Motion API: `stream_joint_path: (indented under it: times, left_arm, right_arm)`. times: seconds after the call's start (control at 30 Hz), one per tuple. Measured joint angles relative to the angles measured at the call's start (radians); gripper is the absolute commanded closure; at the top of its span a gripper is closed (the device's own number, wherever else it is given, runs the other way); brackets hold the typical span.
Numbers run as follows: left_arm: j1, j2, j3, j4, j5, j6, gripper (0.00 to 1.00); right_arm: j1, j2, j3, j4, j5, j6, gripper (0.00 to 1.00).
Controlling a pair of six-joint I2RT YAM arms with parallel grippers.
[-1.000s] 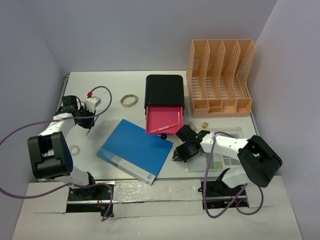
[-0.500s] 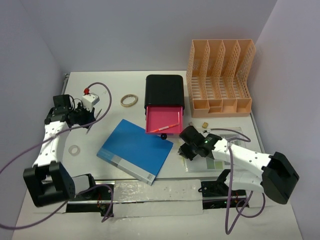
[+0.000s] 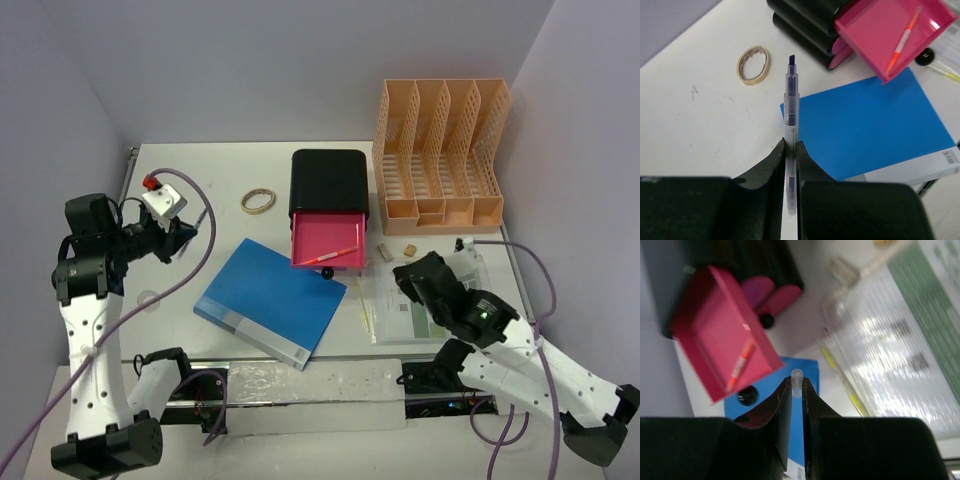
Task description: Organize the desk
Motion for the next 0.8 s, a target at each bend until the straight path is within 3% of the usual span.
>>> stream_joint_path:
  times: [0.17,0.37,0.53,0.8]
  left_arm:
    - [0.000,-0.117,0.044,-0.009,0.043,-0.077,1.00]
    - [0.000,-0.156,0.183,-0.031,0.122,-0.153,1.00]
    - [0.000,-0.160,0.198,-0.027,0.174,-0.241,1.00]
    - [-0.059,-0.031,0.158,0.059,0.155,-0.382,1.00]
  right_arm:
    - [0.000,-0.018,0.168,0.024,0.118,-0.203,1.00]
    - [0.006,0.075,0.363,0.227,0.133,-0.472,1.00]
    - [0.082,0.230,0.519,0.443,0.061,-0.711,1.00]
    - [0.116,0.333,0.534,0.716,-0.155,-0.956,1.00]
